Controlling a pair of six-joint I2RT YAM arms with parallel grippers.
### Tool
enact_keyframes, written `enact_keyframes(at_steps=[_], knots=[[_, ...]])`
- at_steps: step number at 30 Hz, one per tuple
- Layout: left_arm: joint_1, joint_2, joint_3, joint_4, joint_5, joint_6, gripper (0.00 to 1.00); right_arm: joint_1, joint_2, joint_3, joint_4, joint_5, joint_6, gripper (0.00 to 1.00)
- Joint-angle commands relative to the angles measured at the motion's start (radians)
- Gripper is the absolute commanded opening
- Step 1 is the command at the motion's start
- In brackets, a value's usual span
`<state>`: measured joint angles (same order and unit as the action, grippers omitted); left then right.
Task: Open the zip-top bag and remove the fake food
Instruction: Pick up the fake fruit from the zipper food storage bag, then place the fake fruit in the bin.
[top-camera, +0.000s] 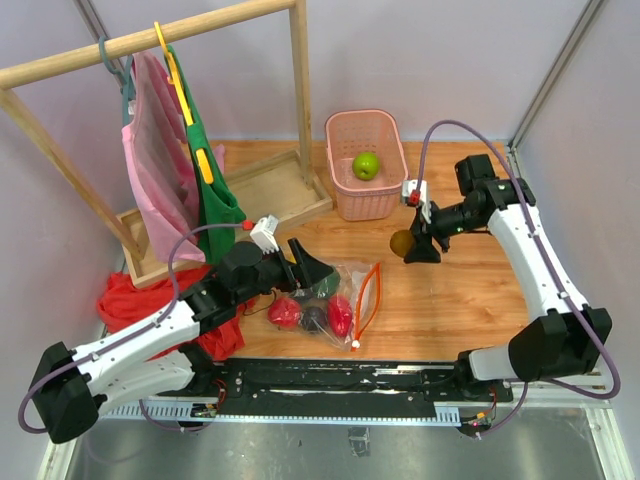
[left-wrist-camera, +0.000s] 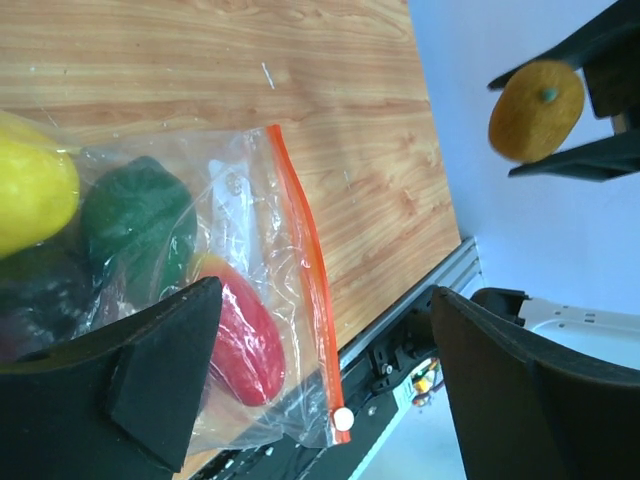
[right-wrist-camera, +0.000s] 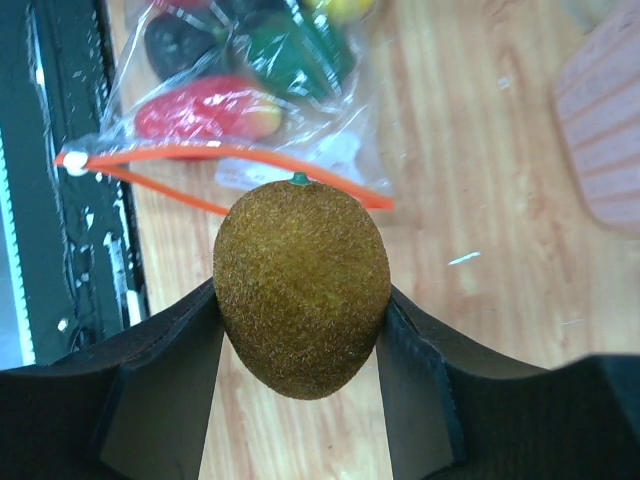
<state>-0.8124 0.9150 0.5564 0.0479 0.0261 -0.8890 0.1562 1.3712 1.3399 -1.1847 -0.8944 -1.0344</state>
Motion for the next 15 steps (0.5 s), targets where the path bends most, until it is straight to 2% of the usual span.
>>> enact_keyframes(at_steps=[1,8,15], knots=[[0.010,-0.053,0.030,-0.017,-0.057,0.017,0.93,-0.017,0.032,0.116,0.095,-0.020,0.132,0.24],[0.021,-0.135,-0.006,-0.023,-0.097,0.009,0.98,-0.017,0.126,0.296,0.277,0.059,0.331,0.24],[0.025,-0.179,-0.026,-0.006,-0.103,0.023,0.98,-0.017,0.210,0.385,0.464,0.121,0.498,0.24]])
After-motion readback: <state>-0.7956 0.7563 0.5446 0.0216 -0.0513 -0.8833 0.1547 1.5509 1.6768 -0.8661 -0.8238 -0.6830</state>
